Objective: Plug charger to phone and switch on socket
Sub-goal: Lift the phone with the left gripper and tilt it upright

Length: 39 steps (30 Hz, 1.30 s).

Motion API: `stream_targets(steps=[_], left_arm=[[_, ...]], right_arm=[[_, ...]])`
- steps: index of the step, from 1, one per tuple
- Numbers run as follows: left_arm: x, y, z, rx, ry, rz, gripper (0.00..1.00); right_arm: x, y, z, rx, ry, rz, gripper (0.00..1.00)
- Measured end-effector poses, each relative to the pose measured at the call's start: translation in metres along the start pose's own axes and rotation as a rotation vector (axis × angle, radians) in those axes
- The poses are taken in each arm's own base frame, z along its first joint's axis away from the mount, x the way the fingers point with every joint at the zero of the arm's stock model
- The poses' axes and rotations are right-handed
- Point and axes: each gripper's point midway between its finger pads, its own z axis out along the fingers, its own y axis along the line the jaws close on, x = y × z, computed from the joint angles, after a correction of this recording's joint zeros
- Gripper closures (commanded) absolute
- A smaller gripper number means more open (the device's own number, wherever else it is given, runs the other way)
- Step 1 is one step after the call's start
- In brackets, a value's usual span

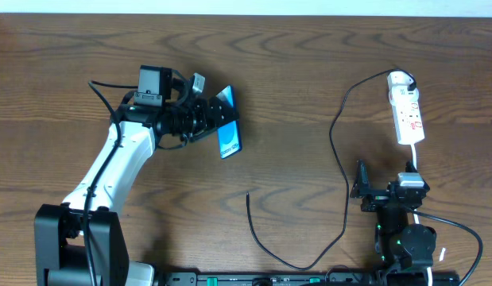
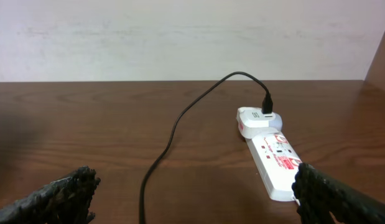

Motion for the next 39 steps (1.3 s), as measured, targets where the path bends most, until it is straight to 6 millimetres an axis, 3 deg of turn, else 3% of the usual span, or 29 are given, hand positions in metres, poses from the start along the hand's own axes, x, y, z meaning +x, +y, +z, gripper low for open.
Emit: stream_targets(steps=[10, 21, 39], left_arm=[[-0.003, -0.041, -0.004, 0.199, 0.049, -0.169, 0.93], [-0.008, -0.068, -0.011, 0.312, 0.111, -0.369, 0.93], [-0.007, -0.073, -0.015, 0.318, 0.196, -0.719, 0.92]], right_arm=[[0.000, 0.000, 0.000, 0.000, 0.000, 0.000, 0.01], [0.000, 0.000, 0.000, 0.000, 0.000, 0.000, 0.01], [0.000, 0.000, 0.000, 0.000, 0.000, 0.000, 0.01]])
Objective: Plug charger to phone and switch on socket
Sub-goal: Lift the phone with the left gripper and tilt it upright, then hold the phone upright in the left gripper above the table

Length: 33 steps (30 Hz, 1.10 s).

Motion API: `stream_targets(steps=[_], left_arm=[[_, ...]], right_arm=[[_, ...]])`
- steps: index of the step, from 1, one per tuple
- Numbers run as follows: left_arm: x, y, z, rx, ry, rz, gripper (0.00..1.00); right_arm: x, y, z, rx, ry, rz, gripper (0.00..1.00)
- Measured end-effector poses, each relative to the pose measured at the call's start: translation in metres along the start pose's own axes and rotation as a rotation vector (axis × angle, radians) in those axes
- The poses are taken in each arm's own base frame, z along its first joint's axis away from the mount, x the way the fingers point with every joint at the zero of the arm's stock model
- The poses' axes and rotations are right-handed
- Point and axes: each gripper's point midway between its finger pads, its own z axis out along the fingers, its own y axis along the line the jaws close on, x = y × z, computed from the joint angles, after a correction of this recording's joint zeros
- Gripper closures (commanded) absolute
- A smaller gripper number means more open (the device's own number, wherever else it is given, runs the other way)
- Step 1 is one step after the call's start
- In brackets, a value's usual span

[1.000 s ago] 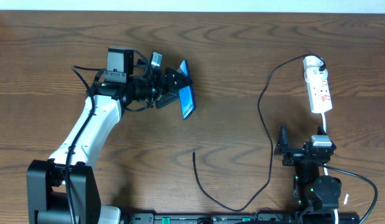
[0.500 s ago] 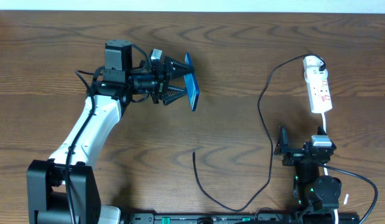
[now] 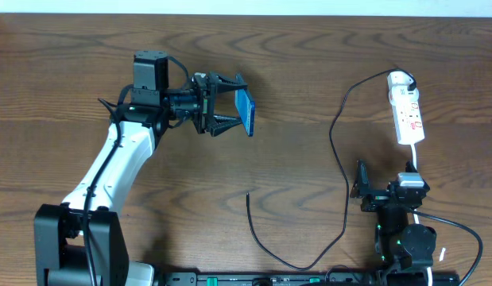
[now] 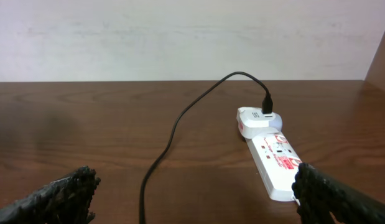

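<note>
My left gripper (image 3: 239, 105) is shut on the blue phone (image 3: 246, 112), which stands on its edge above the table's left middle. The white power strip (image 3: 408, 113) (image 4: 276, 158) lies at the far right, with a white charger adapter (image 4: 257, 119) plugged in at its far end. The adapter's black cable (image 3: 338, 151) (image 4: 173, 134) curves down the table, and its free plug end (image 3: 247, 195) lies on the wood below the phone. My right gripper (image 3: 385, 187) (image 4: 195, 199) is open with nothing in it, just short of the near end of the strip.
Brown wooden table (image 3: 309, 63) with a pale wall behind it in the right wrist view. The cable loops close to the table's front edge between the two arms. The strip's own white cord (image 3: 416, 159) runs back past my right arm.
My left gripper has moved up and to the right with the phone. The phone, which showed its face tilted before, is now turned on edge. The right arm, cable and strip have not moved.
</note>
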Motion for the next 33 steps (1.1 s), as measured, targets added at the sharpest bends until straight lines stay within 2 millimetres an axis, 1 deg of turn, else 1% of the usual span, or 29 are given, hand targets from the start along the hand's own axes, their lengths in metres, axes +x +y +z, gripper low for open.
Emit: stream_targets(steps=[9, 19, 33], left_arm=[[-0.006, -0.005, -0.016, 0.031, 0.006, -0.077, 0.93], [-0.003, -0.005, -0.016, 0.031, 0.021, -0.163, 0.92], [-0.003, -0.005, -0.016, 0.030, 0.022, -0.214, 0.93]], right_arm=[[0.000, 0.000, 0.000, 0.000, 0.000, 0.000, 0.01], [0.000, 0.000, 0.000, 0.000, 0.000, 0.000, 0.01], [0.000, 0.000, 0.000, 0.000, 0.000, 0.000, 0.01]])
